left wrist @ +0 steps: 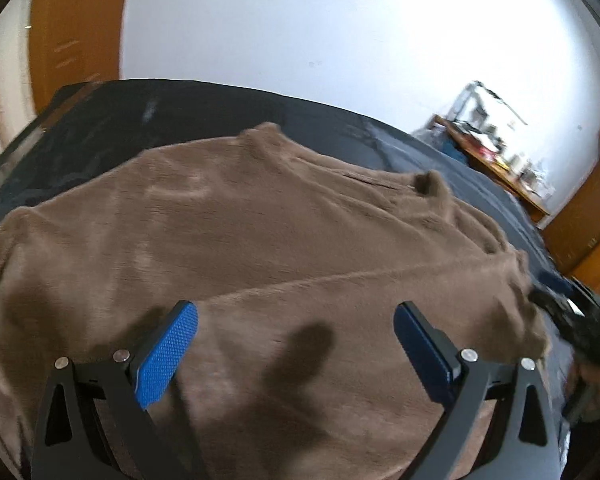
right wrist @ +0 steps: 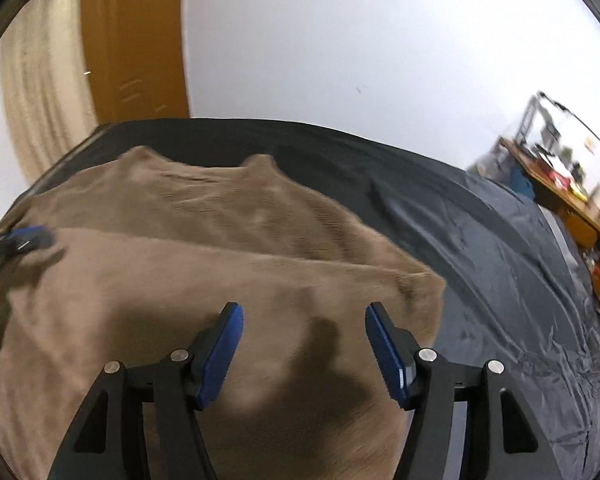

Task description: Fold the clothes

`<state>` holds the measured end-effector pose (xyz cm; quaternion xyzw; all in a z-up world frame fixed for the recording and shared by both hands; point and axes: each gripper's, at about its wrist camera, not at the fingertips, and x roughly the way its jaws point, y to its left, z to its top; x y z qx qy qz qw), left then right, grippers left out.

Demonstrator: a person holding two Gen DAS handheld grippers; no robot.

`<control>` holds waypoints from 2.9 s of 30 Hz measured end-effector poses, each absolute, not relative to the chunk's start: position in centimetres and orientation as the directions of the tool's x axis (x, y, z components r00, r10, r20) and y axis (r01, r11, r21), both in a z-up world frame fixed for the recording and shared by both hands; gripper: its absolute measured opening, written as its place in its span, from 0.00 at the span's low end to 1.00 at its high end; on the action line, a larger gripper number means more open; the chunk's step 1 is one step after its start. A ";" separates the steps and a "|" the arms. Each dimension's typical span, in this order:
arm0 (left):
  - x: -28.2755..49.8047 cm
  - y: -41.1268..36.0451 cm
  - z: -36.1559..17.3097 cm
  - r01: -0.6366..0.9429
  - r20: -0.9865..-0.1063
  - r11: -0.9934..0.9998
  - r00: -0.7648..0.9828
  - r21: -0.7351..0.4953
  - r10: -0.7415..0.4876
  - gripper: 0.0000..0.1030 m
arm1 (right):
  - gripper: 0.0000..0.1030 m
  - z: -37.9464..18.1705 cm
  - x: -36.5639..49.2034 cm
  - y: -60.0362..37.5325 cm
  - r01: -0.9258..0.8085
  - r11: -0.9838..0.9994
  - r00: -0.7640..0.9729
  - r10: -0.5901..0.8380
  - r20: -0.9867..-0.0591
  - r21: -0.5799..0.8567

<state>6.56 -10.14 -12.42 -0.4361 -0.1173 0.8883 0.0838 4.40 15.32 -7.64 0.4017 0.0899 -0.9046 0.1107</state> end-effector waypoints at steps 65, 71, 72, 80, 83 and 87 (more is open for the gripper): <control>28.4 -30.5 -12.8 0.450 -0.827 -0.862 -0.558 -0.232 -0.069 0.80 | 0.82 -12.7 6.8 13.9 0.271 -0.962 -0.603 -0.152 -0.783 -0.022; 32.2 -30.2 -13.0 0.454 -0.834 -0.871 -0.542 -0.188 -0.102 0.80 | 0.82 -12.7 6.8 14.0 0.273 -0.962 -0.603 -0.161 -0.782 -0.012; 32.7 -30.0 -13.1 0.441 -0.833 -0.878 -0.544 -0.184 -0.099 0.80 | 0.82 -12.7 6.8 14.0 0.273 -0.962 -0.603 -0.162 -0.781 -0.011; 37.3 -26.0 -13.7 0.241 -0.837 -0.968 -0.542 -0.067 -0.077 0.80 | 0.83 -12.6 6.8 14.0 0.274 -0.962 -0.602 -0.162 -0.782 -0.012; 38.7 -24.3 -14.0 0.149 -0.849 -0.988 -0.527 -0.047 -0.039 0.80 | 0.83 -12.6 6.8 13.9 0.274 -0.962 -0.602 -0.160 -0.782 -0.015; 39.9 -22.2 -14.6 0.035 -0.853 -0.999 -0.520 0.025 -0.039 0.80 | 0.83 -12.7 6.8 13.9 0.274 -0.961 -0.602 -0.158 -0.782 -0.017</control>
